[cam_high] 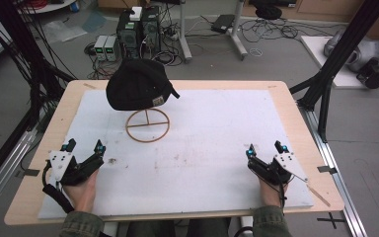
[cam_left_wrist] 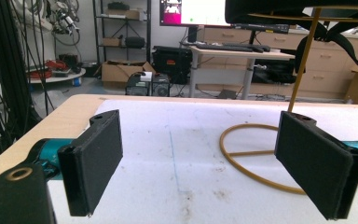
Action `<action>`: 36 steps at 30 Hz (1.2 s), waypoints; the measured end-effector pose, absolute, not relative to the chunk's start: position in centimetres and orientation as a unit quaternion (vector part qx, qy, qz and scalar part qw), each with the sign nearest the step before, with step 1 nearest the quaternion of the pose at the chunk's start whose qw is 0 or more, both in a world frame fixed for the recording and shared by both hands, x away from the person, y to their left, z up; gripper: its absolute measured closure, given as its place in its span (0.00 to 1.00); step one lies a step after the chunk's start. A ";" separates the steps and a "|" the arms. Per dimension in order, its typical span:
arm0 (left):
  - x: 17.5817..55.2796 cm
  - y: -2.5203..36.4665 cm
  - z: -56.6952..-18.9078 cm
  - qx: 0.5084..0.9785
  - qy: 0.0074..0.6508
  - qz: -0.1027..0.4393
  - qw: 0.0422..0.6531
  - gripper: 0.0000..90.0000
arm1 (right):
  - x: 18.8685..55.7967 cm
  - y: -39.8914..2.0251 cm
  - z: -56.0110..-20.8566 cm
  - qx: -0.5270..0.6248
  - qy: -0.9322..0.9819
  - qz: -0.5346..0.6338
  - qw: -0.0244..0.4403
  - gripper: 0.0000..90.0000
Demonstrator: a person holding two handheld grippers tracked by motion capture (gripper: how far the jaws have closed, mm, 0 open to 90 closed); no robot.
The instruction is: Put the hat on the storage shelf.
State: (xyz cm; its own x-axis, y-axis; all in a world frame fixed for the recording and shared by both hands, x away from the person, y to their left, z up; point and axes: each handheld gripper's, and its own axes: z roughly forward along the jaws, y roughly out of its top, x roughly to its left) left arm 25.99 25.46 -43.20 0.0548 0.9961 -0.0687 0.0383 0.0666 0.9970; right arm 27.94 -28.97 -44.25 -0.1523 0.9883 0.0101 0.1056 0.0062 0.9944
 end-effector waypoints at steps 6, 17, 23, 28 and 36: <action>25.8 25.8 -43.5 0.499 0.508 0.454 0.536 0.17 | 27.9 -28.9 -44.3 0.485 0.565 0.507 0.434 0.11; 26.0 25.6 -43.5 0.508 0.497 0.440 0.549 0.17 | 27.9 -28.7 -44.3 0.478 0.571 0.500 0.442 0.11; 25.5 26.0 -43.5 0.523 0.488 0.443 0.541 0.17 | 28.0 -28.5 -44.2 0.476 0.572 0.500 0.443 0.11; 25.3 26.5 -43.4 0.518 0.495 0.441 0.540 0.17 | 28.1 -28.2 -44.2 0.475 0.574 0.500 0.442 0.11; 25.4 27.0 -43.6 0.506 0.504 0.436 0.548 0.18 | 28.0 -28.2 -44.2 0.476 0.575 0.497 0.442 0.11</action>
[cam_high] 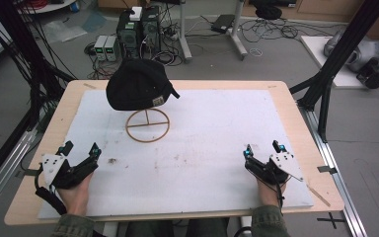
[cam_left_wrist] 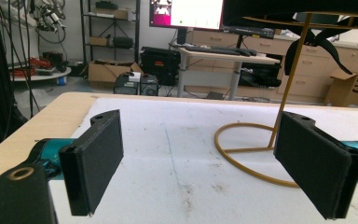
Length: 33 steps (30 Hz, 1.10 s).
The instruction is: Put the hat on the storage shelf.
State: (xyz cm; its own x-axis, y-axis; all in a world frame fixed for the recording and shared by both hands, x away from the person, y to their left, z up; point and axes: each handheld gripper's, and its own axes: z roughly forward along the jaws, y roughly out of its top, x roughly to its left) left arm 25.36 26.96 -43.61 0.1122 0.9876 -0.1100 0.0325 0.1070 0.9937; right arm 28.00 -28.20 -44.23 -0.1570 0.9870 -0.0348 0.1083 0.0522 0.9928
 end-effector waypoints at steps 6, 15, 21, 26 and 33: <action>25.4 26.8 -43.6 0.511 0.501 0.434 0.547 0.18 | 28.0 -28.3 -44.3 0.476 0.576 0.496 0.442 0.11; 25.6 26.7 -43.7 0.514 0.504 0.426 0.548 0.18 | 28.0 -28.2 -44.3 0.474 0.580 0.495 0.440 0.11; 25.6 26.7 -43.7 0.517 0.503 0.422 0.549 0.19 | 28.0 -28.2 -44.4 0.472 0.584 0.494 0.438 0.11; 25.7 26.7 -43.8 0.520 0.503 0.419 0.548 0.19 | 28.1 -28.2 -44.4 0.471 0.586 0.493 0.439 0.11; 25.8 26.5 -43.8 0.526 0.499 0.414 0.551 0.19 | 28.2 -28.2 -44.5 0.472 0.587 0.492 0.437 0.11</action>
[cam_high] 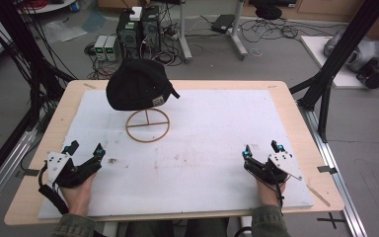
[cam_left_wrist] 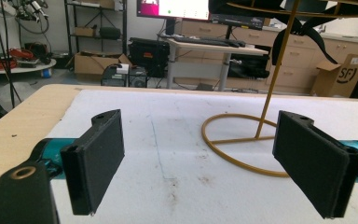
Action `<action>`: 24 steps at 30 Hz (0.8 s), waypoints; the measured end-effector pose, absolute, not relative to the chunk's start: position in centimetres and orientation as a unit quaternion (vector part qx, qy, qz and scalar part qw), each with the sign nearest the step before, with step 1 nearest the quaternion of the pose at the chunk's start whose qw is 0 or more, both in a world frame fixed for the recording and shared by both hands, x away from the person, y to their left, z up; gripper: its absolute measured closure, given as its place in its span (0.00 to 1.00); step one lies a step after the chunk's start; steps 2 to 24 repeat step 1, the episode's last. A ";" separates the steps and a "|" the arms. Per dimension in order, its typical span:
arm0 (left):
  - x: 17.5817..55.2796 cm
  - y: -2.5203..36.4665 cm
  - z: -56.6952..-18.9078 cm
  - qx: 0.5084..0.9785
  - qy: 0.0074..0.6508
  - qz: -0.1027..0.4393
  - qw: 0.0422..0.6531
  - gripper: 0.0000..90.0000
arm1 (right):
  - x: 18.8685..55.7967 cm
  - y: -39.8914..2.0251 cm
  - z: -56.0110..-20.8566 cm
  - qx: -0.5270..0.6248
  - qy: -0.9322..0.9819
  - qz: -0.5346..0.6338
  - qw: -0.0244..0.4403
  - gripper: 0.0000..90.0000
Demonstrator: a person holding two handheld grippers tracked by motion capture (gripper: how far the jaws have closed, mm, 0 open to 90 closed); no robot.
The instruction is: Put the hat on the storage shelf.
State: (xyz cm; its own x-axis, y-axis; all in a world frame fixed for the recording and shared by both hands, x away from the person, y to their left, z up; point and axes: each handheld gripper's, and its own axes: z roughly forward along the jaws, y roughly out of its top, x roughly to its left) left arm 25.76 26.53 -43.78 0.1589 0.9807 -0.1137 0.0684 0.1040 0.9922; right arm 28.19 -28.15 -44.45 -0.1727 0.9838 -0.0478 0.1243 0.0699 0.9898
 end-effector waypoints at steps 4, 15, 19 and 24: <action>25.7 26.5 -43.8 0.527 0.499 0.414 0.550 0.19 | 28.2 -28.2 -44.5 0.472 0.587 0.492 0.437 0.11; 25.7 26.5 -43.8 0.527 0.499 0.414 0.550 0.19 | 28.2 -28.2 -44.5 0.472 0.587 0.492 0.437 0.11; 25.7 26.5 -43.8 0.527 0.499 0.414 0.550 0.19 | 28.2 -28.2 -44.5 0.472 0.587 0.492 0.437 0.11; 25.7 26.5 -43.8 0.527 0.499 0.414 0.550 0.19 | 28.2 -28.2 -44.5 0.472 0.587 0.492 0.437 0.11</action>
